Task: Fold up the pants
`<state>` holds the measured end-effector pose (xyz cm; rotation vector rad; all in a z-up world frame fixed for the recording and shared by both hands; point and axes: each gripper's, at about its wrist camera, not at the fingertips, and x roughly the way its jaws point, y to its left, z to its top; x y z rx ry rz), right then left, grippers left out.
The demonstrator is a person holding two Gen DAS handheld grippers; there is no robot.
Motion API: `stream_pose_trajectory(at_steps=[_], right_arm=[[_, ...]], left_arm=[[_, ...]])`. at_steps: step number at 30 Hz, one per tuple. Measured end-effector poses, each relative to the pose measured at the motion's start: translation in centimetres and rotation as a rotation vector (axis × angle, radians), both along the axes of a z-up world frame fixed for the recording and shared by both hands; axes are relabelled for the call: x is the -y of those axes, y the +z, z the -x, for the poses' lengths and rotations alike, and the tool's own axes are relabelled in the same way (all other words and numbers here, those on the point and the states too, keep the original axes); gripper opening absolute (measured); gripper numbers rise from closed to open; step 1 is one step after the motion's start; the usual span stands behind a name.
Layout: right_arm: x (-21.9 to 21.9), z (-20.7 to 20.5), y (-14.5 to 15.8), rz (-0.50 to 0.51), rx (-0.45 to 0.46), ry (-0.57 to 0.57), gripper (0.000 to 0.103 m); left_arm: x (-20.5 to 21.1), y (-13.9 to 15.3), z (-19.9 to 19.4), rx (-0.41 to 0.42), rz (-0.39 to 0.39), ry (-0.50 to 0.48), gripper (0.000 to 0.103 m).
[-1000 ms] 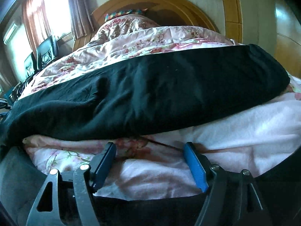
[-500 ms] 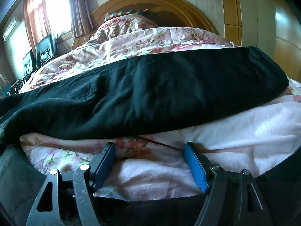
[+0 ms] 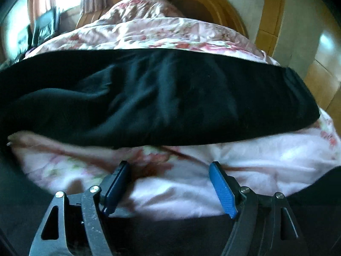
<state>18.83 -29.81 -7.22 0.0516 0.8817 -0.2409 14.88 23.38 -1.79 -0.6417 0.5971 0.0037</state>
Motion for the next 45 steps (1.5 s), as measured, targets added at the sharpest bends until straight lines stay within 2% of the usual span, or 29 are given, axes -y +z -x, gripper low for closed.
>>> stream_pose_trajectory(at_steps=[3,5,8,10,12,13,16,17,19,20,21,22,24,26,29,31,32,35,37,39,40,41,42,44,45], right_arm=[[-3.6,1.3,3.1,-0.162,0.091,0.11,0.077],[-6.8,1.0,4.5,-0.277,0.089,0.221,0.08],[-12.7,-1.2,5.7,-0.461,-0.003,0.417,0.081],[-16.1,-3.3,5.5,-0.586,-0.096,0.482,0.081],[-17.6,-5.4,5.0,-0.701,-0.128,0.401,0.081],[-17.8,-6.3,4.9,-0.765,-0.123,0.357,0.081],[-17.6,-8.3,4.7,-0.871,-0.083,0.245,0.081],[-17.5,-8.9,4.2,-0.864,-0.098,0.168,0.081],[-17.7,-9.9,2.8,-0.878,-0.168,0.095,0.079],[-17.6,-10.1,2.2,-0.895,-0.177,0.088,0.059],[-17.6,-10.0,1.6,-0.911,-0.17,0.103,0.018],[-17.7,-9.9,1.4,-0.911,-0.169,0.124,0.007],[-17.7,-8.9,1.7,-0.897,-0.123,0.174,0.008],[-17.7,-7.9,1.9,-0.885,-0.104,0.209,0.008],[-17.2,-7.0,1.5,-0.915,-0.105,0.21,0.008],[-16.8,-6.6,1.3,-0.926,-0.104,0.216,0.008],[-16.7,-6.3,1.2,-0.929,-0.101,0.221,0.008],[-17.1,-5.5,1.2,-0.93,-0.089,0.24,0.008],[-17.4,-4.5,1.5,-0.907,-0.067,0.274,0.008],[-17.7,-3.6,1.7,-0.881,-0.046,0.305,0.008],[-17.9,-2.9,1.9,-0.868,-0.034,0.32,0.008],[-17.9,-2.3,2.1,-0.858,-0.019,0.331,0.008],[-18.1,-1.6,2.4,-0.851,-0.001,0.343,0.008],[-18.2,-0.1,2.9,-0.846,0.028,0.372,0.008],[-18.4,0.4,3.0,-0.838,0.038,0.388,0.008]], left_arm=[[-0.4,-2.4,1.1,-0.025,0.05,0.021,0.005],[-0.6,-3.7,1.7,-0.035,0.084,0.026,0.005],[-0.9,-4.9,2.4,-0.003,0.111,0.006,0.005],[-0.8,-5.0,2.5,0.01,0.098,-0.008,0.005],[-0.7,-5.2,2.6,0.019,0.094,-0.019,0.005],[-0.8,-5.3,2.5,0.02,0.095,-0.023,0.005],[-0.9,-5.7,2.3,0.015,0.097,-0.031,0.005],[-1.0,-5.8,2.3,0.016,0.106,-0.03,0.005],[-1.2,-6.1,2.3,0.017,0.135,-0.029,0.006],[-1.3,-6.1,2.3,0.019,0.149,-0.03,0.007],[-1.5,-6.4,2.2,0.012,0.177,-0.031,0.009],[-1.6,-6.6,2.3,0.007,0.201,-0.036,0.014],[-2.3,-7.4,2.6,-0.041,0.308,-0.032,0.036],[-2.8,-8.1,3.2,-0.042,0.427,-0.037,0.037],[-2.9,-8.5,3.7,-0.007,0.551,-0.065,0.043],[-2.6,-8.4,3.8,0.013,0.579,-0.096,0.049],[-2.2,-8.3,3.6,0.016,0.595,-0.12,0.055],[-1.7,-8.3,3.0,0.025,0.606,-0.148,0.059],[-1.2,-8.8,2.1,-0.007,0.602,-0.147,0.059],[-1.2,-9.7,1.3,-0.044,0.614,-0.134,0.054],[-1.3,-9.8,1.4,-0.045,0.617,-0.124,0.048],[-1.5,-10.0,1.2,-0.056,0.597,-0.103,0.027],[-1.6,-9.9,1.0,-0.07,0.57,-0.094,0.018],[-1.8,-9.5,0.9,-0.069,0.541,-0.087,0.012],[-2.2,-8.9,1.2,-0.041,0.534,-0.079,0.01]])
